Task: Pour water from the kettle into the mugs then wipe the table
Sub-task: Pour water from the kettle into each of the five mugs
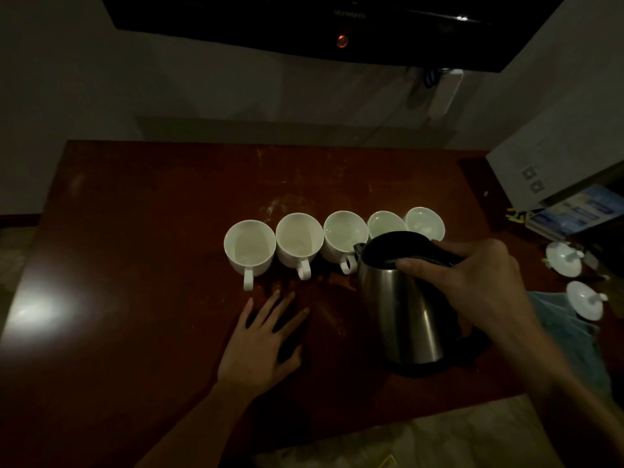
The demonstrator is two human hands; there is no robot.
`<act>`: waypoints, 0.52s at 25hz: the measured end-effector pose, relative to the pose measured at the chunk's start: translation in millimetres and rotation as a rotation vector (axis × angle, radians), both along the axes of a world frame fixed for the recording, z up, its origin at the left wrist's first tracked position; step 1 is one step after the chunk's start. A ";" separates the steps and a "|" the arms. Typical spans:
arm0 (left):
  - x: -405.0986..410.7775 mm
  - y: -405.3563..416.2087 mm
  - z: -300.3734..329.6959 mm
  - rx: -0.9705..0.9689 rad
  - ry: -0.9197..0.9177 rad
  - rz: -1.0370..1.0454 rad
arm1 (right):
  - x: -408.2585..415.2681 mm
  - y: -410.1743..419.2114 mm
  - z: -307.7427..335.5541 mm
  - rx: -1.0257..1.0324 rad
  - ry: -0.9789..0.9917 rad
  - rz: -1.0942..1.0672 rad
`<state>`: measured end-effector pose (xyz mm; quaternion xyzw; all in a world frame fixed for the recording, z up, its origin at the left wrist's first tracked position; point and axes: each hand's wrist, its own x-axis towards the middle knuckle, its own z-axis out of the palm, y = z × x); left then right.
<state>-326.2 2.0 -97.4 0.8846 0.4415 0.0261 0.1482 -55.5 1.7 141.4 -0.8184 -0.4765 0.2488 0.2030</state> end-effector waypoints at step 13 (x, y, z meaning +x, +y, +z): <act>-0.2 0.3 1.2 -0.008 -0.004 0.004 | 3.2 3.1 0.7 -0.017 0.004 -0.018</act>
